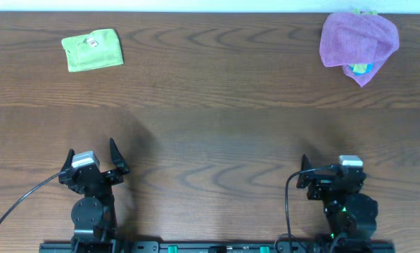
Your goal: Fold the cloth
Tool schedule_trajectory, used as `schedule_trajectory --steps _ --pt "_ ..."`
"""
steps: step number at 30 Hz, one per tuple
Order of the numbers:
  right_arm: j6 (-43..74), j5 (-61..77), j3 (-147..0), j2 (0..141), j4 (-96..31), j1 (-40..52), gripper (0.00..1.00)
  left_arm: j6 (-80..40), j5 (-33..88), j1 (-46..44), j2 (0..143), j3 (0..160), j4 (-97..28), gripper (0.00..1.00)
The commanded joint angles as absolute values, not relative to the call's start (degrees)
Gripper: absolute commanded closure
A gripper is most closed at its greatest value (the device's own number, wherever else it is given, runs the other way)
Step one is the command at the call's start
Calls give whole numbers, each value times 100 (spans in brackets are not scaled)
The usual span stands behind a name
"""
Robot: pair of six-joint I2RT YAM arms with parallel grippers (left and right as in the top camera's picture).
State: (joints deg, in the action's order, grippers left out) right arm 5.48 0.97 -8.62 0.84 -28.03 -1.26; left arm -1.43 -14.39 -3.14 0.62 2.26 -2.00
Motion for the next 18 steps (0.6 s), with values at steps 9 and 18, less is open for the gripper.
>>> schedule_trajectory --steps 9,18 --pt "1160 -30 -781 75 -840 -78 1 -62 -1509 -292 21 25 -290 5" --pt "1671 -604 -1391 2366 1745 -222 1 -62 -1509 -292 21 25 -290 5"
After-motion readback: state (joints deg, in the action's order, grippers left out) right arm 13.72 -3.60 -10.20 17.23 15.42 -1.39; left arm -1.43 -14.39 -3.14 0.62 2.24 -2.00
